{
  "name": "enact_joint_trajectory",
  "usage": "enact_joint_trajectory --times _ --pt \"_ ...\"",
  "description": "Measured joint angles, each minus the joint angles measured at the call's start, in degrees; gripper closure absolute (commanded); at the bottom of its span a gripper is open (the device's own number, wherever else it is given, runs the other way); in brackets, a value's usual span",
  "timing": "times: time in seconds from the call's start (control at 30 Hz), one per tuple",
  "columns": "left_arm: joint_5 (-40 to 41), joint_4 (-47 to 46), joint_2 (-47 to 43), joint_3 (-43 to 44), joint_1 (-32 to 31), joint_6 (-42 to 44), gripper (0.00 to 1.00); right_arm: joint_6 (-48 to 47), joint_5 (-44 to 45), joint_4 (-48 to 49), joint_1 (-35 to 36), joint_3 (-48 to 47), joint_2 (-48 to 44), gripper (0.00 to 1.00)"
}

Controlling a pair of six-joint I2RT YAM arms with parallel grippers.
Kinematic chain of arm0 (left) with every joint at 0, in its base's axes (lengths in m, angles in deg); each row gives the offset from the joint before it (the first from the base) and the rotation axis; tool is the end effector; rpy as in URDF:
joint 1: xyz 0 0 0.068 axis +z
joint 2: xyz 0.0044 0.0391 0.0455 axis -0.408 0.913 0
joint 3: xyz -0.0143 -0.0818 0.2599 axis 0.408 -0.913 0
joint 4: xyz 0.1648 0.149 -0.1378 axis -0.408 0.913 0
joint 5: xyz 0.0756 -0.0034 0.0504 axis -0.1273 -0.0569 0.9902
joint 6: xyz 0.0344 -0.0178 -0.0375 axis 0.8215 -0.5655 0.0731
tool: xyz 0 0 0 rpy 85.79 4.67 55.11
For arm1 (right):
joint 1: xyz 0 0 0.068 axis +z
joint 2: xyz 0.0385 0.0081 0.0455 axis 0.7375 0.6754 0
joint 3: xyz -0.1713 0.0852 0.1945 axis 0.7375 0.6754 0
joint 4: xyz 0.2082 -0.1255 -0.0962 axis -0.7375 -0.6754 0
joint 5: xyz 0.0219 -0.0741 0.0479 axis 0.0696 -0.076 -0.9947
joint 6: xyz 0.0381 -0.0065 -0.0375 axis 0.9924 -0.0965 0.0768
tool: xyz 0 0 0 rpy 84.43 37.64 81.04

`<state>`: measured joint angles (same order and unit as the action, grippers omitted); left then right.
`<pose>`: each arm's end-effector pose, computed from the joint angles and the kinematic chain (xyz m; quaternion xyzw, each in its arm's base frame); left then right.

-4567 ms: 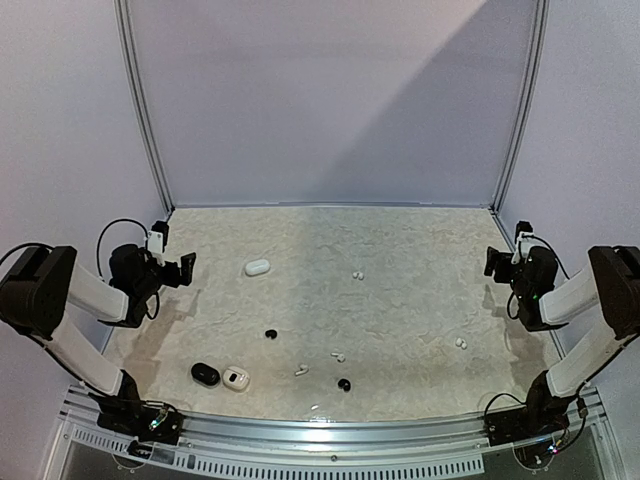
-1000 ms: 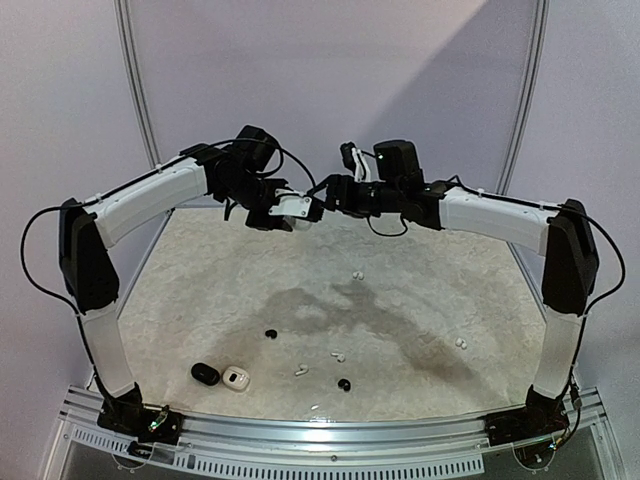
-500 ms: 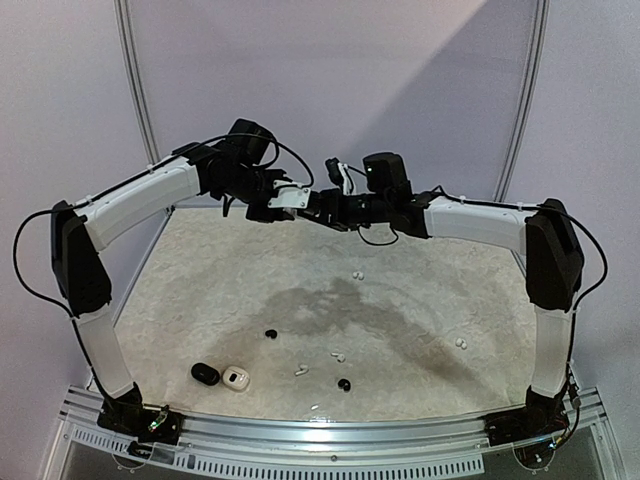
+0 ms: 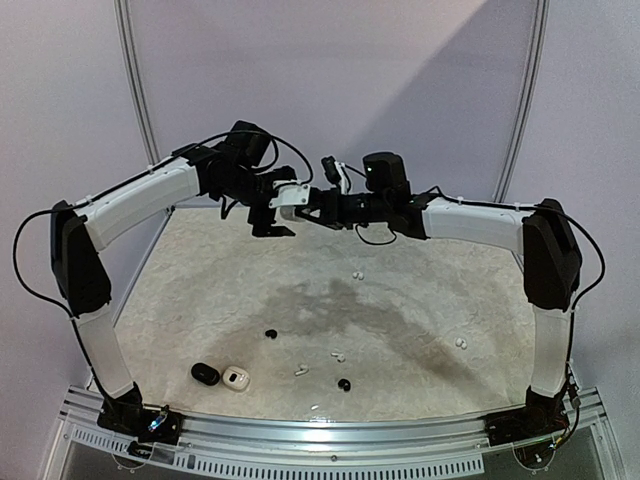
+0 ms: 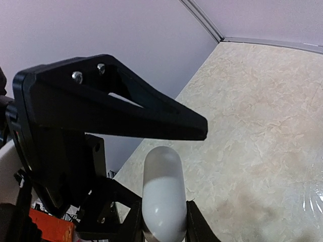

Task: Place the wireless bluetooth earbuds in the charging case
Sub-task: Pass from the left arm to the right, then pass from the right arm to the left

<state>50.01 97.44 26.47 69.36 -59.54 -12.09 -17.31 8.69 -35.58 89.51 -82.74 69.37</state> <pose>0.3374 -0.2467 0.3304 0.7362 0.5630 0.0332 0.3740 0.3496 0.3408 0.2804 -0.1918 0.7620 0.5465 0.2897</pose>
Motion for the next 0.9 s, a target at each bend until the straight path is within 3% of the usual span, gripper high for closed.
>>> enact_joint_trajectory --times 0.13,0.23,0.37,0.5,0.6,0.9 --pt "-10.8 5.4 0.0 2.6 3.3 -7.9 0.01 -3.6 -0.5 -0.2 0.0 1.0 -0.7 1.0" --pt "-26.7 11.2 -2.1 3.4 10.5 -13.8 0.01 -8.6 -0.9 0.3 0.0 6.0 -4.5 1.0" --pt "-42.1 13.4 -10.3 -3.7 18.6 -20.1 0.06 -16.4 -2.1 2.2 0.2 13.0 -12.5 1.0" --pt "-46.3 0.5 -23.7 -20.3 16.1 -34.7 0.25 -24.7 -2.2 4.4 1.2 14.4 -18.8 1.0" --pt "-46.7 -10.6 -30.6 -29.1 13.9 -43.8 0.29 -29.5 -2.4 5.9 2.3 14.1 -21.7 1.0" --pt "-49.7 -36.4 -29.3 -32.9 11.7 -60.9 0.4 -38.6 -4.5 7.0 4.8 12.2 -22.5 1.0"
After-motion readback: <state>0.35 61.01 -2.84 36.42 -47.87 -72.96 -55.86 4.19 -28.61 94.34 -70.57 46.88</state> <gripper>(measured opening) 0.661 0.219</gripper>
